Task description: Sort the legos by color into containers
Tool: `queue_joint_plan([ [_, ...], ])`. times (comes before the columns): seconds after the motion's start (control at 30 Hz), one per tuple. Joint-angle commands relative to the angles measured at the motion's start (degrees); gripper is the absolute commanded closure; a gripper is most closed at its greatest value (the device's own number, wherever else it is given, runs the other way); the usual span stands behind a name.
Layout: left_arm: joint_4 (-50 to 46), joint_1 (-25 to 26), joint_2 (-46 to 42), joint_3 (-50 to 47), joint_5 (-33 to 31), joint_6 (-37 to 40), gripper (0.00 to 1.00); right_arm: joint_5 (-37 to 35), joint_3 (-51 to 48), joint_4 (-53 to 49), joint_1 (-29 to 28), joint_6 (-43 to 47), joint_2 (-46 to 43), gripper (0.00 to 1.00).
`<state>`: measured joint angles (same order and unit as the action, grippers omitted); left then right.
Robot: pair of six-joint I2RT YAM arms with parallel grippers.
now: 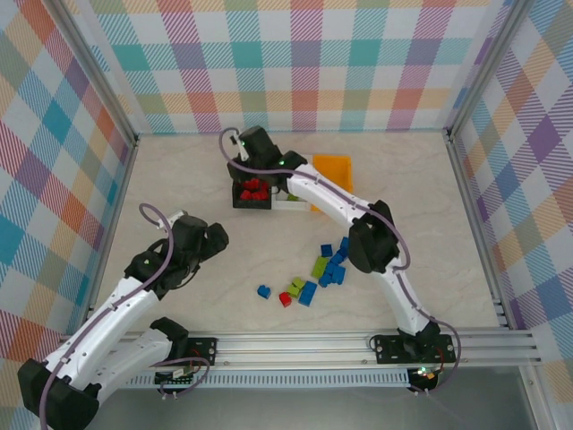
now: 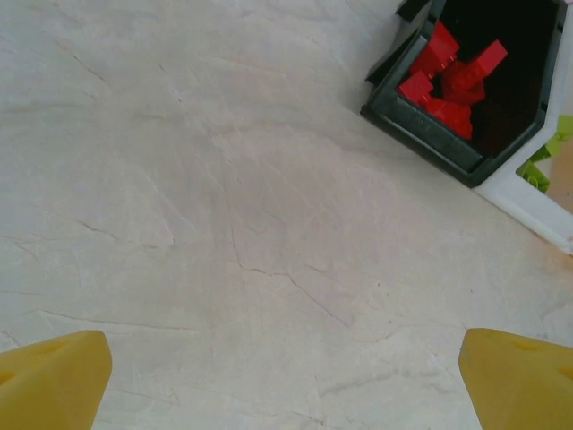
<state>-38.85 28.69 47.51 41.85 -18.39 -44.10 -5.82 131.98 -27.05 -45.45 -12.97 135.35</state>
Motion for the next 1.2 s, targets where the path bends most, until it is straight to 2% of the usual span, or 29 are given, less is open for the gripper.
queue_joint_plan([
  [0.0, 0.4, -0.3, 1.0, 0.3, 3.7, 1.2, 0.0, 3.3, 7.0, -3.3, 1.5, -1.4, 7.7, 0.63],
  [0.07, 0.7, -0.3, 2.2, 0.7, 5.7, 2.1, 0.0, 3.5, 10.9, -3.3, 2.2, -1.9, 10.3, 0.59],
  [0.17, 1.4, -0.2, 4.0, 1.0, 9.1, 3.4, 0.0, 5.1, 15.7, -4.0, 3.0, -2.2, 13.2, 0.46],
  [0.23, 1.7, -0.2, 4.9, 0.9, 11.3, 3.7, 0.0, 5.2, 16.2, -3.7, 3.1, -1.7, 12.9, 0.39],
  [0.33, 2.2, -0.1, 5.8, 0.8, 14.6, 4.4, 0.0, 5.0, 13.7, -3.0, 3.1, -0.9, 9.5, 0.36],
  [0.43, 2.7, 0.6, 7.1, 1.1, 17.6, 5.7, 0.02, 4.6, 2.3, 2.6, 3.1, -0.4, 1.1, 0.33],
  [0.6, 3.3, 5.1, 10.5, 2.4, 18.9, 7.2, 0.02, 4.3, -18.8, 9.2, 3.2, -2.1, -14.9, 0.31],
  [0.87, 3.0, 16.7, 22.5, 8.2, 19.6, 11.4, 0.08, 3.0, -50.5, 11.3, 4.7, -8.5, -36.9, 0.31],
  [1.0, 0.5, 20.5, 28.0, 8.9, 19.8, 11.9, 0.16, 0.6, -61.4, 11.3, 5.3, -9.5, -45.2, 0.31],
  [1.17, -2.4, 25.0, 31.1, 8.8, 16.7, 12.2, 0.25, -0.4, -70.5, 11.9, 6.3, -11.1, -52.1, 0.31],
])
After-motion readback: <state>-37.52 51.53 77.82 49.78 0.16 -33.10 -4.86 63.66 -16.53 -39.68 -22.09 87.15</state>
